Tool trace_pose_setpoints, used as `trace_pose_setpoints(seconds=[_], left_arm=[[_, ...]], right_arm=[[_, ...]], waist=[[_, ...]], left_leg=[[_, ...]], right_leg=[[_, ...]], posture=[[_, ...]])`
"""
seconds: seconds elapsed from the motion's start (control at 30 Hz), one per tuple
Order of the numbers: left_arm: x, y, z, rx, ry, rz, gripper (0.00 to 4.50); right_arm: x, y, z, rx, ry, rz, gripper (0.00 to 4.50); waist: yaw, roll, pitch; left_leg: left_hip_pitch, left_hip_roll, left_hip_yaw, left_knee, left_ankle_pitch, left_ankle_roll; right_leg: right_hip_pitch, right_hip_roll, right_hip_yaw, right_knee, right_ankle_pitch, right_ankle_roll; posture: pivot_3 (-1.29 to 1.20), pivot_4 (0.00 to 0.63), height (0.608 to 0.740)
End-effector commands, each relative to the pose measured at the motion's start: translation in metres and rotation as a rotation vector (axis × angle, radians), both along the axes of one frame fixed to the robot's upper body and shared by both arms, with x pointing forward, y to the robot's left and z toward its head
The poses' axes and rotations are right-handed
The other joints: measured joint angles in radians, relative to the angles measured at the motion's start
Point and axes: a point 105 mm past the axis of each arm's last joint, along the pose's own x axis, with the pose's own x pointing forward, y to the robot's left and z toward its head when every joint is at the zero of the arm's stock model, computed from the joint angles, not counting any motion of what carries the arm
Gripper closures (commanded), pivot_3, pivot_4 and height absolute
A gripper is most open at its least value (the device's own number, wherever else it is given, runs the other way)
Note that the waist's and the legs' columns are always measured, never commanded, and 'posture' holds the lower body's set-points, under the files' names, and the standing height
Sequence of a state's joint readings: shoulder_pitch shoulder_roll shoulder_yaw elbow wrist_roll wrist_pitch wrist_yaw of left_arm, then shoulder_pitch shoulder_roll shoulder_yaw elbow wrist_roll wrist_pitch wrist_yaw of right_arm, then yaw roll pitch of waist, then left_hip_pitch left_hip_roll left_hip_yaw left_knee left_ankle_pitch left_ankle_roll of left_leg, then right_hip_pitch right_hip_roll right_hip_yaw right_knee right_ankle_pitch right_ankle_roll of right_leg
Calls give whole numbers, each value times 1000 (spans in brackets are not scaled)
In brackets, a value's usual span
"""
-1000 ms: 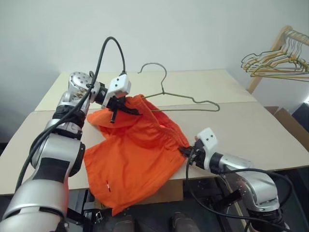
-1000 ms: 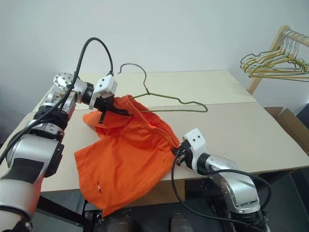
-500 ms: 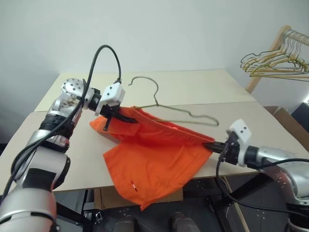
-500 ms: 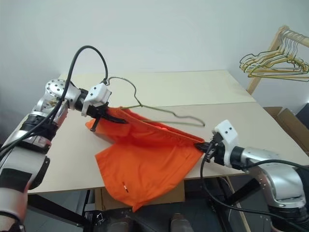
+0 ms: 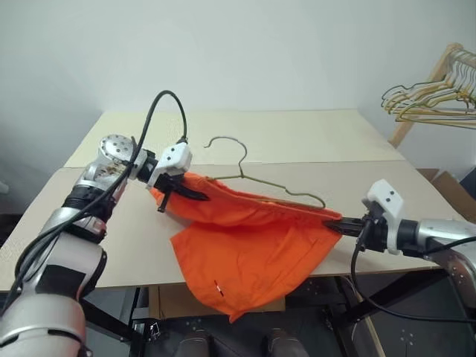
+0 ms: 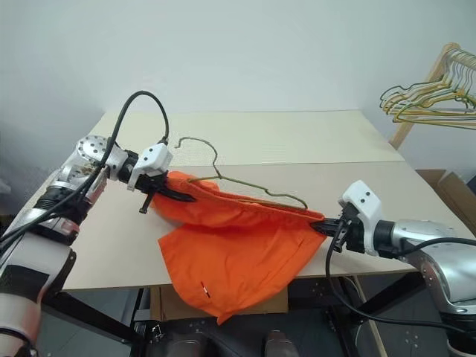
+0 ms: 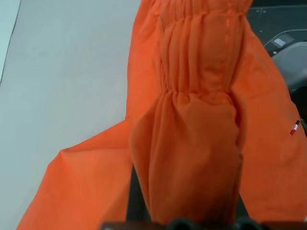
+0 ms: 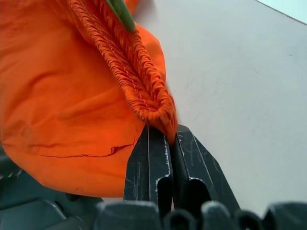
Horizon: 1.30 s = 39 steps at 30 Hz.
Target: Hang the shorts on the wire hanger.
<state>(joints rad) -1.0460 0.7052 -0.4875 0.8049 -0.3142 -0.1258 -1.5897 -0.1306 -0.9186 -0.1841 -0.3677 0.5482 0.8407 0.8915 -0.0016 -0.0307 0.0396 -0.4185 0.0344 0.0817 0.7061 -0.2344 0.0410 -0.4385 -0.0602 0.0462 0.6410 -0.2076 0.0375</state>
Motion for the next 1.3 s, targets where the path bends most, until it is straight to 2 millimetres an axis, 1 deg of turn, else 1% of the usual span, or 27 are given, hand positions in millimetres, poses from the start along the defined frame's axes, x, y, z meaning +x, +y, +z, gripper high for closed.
trace_pose_setpoints(seconds=[0.03,0.27,0.43,0.6,0.7,0.8,0.83,0.9,1.0,1.07,1.17,1.3], left_arm=[[5,27,4,32,-19,91,4500],[-6,31,-4,58,-30,33,4500],[-2,33,-14,120,-29,49,4500],[8,26,-21,125,-28,119,4500],[3,23,-31,172,-22,69,4500],[-2,16,-39,193,-1,11,4500],[-2,10,-41,187,2,0,4500],[0,1,-41,173,-1,-11,4500],[4,-9,-38,146,-13,-13,4500],[7,-12,-35,130,-18,-5,4500],[12,-13,-32,110,-27,20,4500],[14,-12,-30,106,-31,37,4500]], right_arm=[[4,-28,16,-52,-54,-96,4480],[12,-34,23,-79,-90,-120,4480],[10,-29,28,-74,-104,-88,4480],[1,-21,40,-61,-118,-7,4480],[-5,-8,53,-19,-147,63,4480],[-5,8,63,10,-183,117,4480],[-5,17,65,12,-195,143,4480],[-6,32,64,5,-206,186,4480],[-9,49,55,-29,-211,244,4480],[-11,53,48,-49,-199,257,3935],[-16,52,40,-81,-177,281,3055],[-19,44,40,-108,-174,274,1507]], waist=[[2,0,0],[2,0,0],[4,0,0],[9,0,0],[11,0,0],[5,0,0],[4,0,0],[3,0,0],[0,0,0],[-3,0,0],[-3,0,0],[-3,0,0]], left_leg=[[0,0,0,0,0,0],[0,0,0,0,0,0],[0,0,0,0,0,0],[0,0,0,0,0,0],[0,0,0,0,0,0],[0,0,1,0,0,0],[0,0,1,0,0,0],[0,0,1,0,0,0],[0,1,1,0,0,0],[0,1,0,0,0,0],[-2,0,0,0,0,0],[-3,0,0,0,0,0]], right_leg=[[0,0,0,0,0,0],[0,0,0,0,0,0],[0,0,0,0,0,0],[0,0,0,0,0,0],[0,0,0,-1,0,0],[0,0,0,0,0,0],[0,0,0,0,0,0],[0,0,0,0,0,0],[0,0,0,0,0,0],[0,0,0,0,0,0],[-1,0,0,-1,0,0],[-2,-1,0,-2,0,0]], posture=[[32,0,740],[29,0,740],[23,0,740],[16,0,740],[13,0,740],[-3,0,740],[-4,0,740],[-7,0,740],[-14,0,740],[-15,0,740],[-12,0,740],[-11,0,740]])
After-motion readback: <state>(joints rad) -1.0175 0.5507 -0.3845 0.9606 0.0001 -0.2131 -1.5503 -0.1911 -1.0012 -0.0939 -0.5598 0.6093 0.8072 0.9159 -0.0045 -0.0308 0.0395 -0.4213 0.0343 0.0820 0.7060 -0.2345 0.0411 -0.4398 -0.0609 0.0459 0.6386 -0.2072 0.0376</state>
